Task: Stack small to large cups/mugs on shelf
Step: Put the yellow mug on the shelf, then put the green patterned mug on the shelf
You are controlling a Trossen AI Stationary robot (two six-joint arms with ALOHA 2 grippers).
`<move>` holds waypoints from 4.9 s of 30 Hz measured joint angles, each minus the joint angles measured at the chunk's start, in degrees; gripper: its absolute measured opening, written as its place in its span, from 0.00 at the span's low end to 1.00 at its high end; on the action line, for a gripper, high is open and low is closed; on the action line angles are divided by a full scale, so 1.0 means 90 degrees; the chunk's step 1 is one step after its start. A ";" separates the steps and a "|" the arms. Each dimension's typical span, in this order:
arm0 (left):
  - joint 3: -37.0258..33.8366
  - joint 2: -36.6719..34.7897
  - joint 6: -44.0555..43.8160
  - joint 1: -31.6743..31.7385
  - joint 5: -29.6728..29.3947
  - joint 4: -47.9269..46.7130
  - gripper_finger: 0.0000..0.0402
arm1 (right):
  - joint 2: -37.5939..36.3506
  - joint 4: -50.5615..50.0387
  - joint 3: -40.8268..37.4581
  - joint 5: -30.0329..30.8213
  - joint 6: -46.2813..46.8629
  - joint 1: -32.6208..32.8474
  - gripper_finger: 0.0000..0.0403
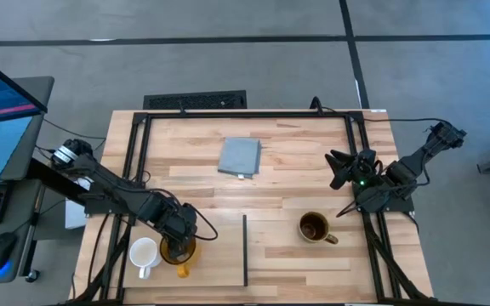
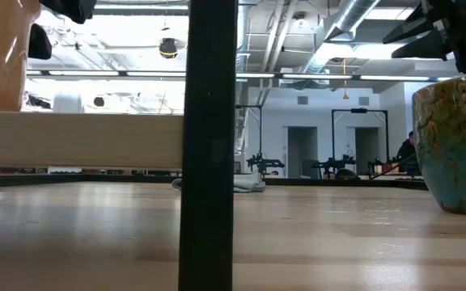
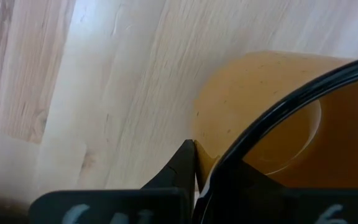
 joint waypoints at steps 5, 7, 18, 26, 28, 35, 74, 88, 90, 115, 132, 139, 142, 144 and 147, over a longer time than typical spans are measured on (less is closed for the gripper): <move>0.0002 0.0124 0.0007 0.0000 0.0005 0.0070 0.02 | 0.0000 0.0000 0.0000 0.0000 -0.0001 0.0000 0.45; 0.0000 0.0182 0.0007 -0.0007 0.0001 0.0109 0.02 | -0.0002 0.0000 0.0000 0.0000 -0.0050 0.0000 0.45; -0.0470 0.0130 -0.0199 -0.0010 0.0327 0.0877 0.02 | 0.0000 0.0154 0.0000 -0.0002 -0.0155 0.0000 0.45; -0.0605 -0.0153 -0.0396 -0.0022 0.0265 0.0689 0.02 | -0.0002 0.0272 0.0000 0.0000 -0.0218 -0.0070 0.45; -0.0605 -0.0160 -0.0295 -0.0022 0.0283 0.0614 0.02 | 0.0000 0.0407 0.0000 -0.0013 -0.0418 -0.0117 0.45; -0.0605 -0.0163 0.0056 0.0044 0.0395 0.0523 0.07 | 0.0000 0.0836 0.0000 -0.0022 -0.1028 -0.0320 0.45; -0.0571 0.0005 0.0463 0.0522 0.0799 0.1168 0.20 | -0.0007 0.0850 0.0000 -0.0338 -0.1501 -0.0461 0.45; -0.0563 0.0005 0.1627 0.0719 0.1020 0.1001 0.20 | -0.0002 0.0996 0.0000 -0.0362 -0.1489 -0.0461 0.45; -0.0561 0.0003 0.1809 0.0750 0.1027 0.0961 0.20 | -0.0002 0.1038 0.0000 -0.0362 -0.1489 -0.0461 0.45; -0.0561 0.0005 0.3118 0.0801 0.1095 0.0954 0.20 | -0.0002 0.1275 0.0000 -0.0362 -0.1486 -0.0461 0.45; -0.0561 0.0007 0.2674 0.0801 0.1265 0.0967 0.24 | -0.0002 0.1234 0.0000 -0.0361 -0.1501 -0.0461 0.45; -0.0561 0.0007 0.2595 0.0801 0.1287 0.1003 0.45 | -0.0002 0.1234 0.0000 -0.0360 -0.1508 -0.0461 0.45; -0.0561 0.0007 0.2776 0.0838 0.1310 0.1003 0.53 | -0.0002 0.1236 0.0000 -0.0359 -0.1612 -0.0461 0.45; -0.0516 0.0010 0.2879 0.0865 0.1325 0.0960 0.57 | -0.0002 0.1236 0.0000 -0.0360 -0.1654 -0.0461 0.45; -0.0292 0.0012 0.3035 0.0869 0.1271 0.0842 0.61 | -0.0001 0.1236 0.0000 -0.0359 -0.1654 -0.0461 0.45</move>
